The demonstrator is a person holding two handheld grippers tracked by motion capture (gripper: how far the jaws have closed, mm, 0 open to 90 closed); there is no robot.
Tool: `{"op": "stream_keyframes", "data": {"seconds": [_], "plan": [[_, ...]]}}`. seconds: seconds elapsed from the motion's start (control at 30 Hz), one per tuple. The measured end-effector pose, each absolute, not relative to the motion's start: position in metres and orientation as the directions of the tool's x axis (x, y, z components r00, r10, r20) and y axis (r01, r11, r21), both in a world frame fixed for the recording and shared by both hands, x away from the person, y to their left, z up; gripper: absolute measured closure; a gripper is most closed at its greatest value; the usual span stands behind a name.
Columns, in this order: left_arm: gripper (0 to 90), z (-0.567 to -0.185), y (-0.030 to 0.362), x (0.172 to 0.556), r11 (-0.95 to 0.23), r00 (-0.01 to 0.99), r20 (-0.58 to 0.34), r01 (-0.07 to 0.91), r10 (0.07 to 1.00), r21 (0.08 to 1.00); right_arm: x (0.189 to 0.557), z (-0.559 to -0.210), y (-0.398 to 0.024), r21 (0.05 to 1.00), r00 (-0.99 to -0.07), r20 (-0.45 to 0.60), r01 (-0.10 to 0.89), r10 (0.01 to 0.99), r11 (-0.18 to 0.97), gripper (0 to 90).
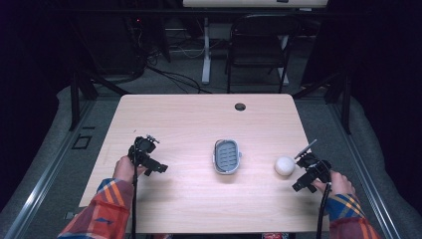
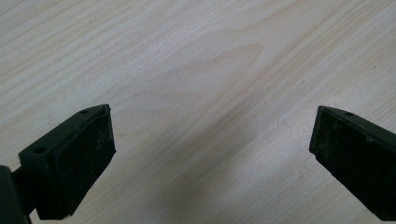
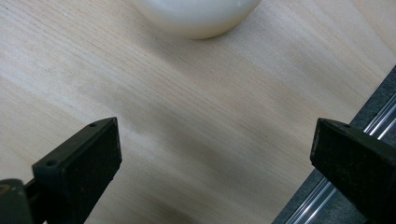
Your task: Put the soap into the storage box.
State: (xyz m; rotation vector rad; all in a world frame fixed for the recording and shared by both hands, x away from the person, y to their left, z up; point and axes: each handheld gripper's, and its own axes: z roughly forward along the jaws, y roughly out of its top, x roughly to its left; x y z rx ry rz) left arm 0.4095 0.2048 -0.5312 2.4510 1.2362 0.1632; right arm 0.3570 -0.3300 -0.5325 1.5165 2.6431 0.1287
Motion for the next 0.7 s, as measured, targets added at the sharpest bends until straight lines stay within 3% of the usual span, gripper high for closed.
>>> {"op": "stream_keyframes", "data": {"seconds": [0.17,0.23,0.3,0.6,0.63,0.7], "plan": [[0.0,-0.5318,0.2038,0.4096,-0.537,0.608,-0.074,0.746,0.79,0.393,0.3582,-0.5294,-0.3304,0.098,-0.517,-0.046,0.849,0.855,0.519,1.3],[0.0,-0.5322,0.2042,0.4093,-0.537,0.608,-0.073,0.746,0.791,0.394,0.3557,-0.5347,-0.3291,0.165,-0.478,-0.023,0.864,0.878,0.475,0.6],[0.0,-0.5321,0.2045,0.4091,-0.536,0.606,-0.072,0.747,0.792,0.395,0.3594,-0.5289,-0.3292,0.091,-0.522,-0.05,0.846,0.851,0.525,0.3],[0.0,-0.5321,0.2026,0.4093,-0.535,0.607,-0.078,0.748,0.791,0.392,0.3596,-0.5275,-0.3258,0.104,-0.51,-0.054,0.852,0.859,0.513,0.0],[0.0,-0.532,0.203,0.4094,-0.539,0.61,-0.077,0.747,0.789,0.389,0.3576,-0.5312,-0.3249,0.16,-0.477,-0.036,0.865,0.878,0.476,0.0],[0.0,-0.532,0.2031,0.4094,-0.535,0.608,-0.078,0.746,0.79,0.397,0.3612,-0.5254,-0.3253,0.103,-0.512,-0.059,0.851,0.857,0.515,0.0]]}}
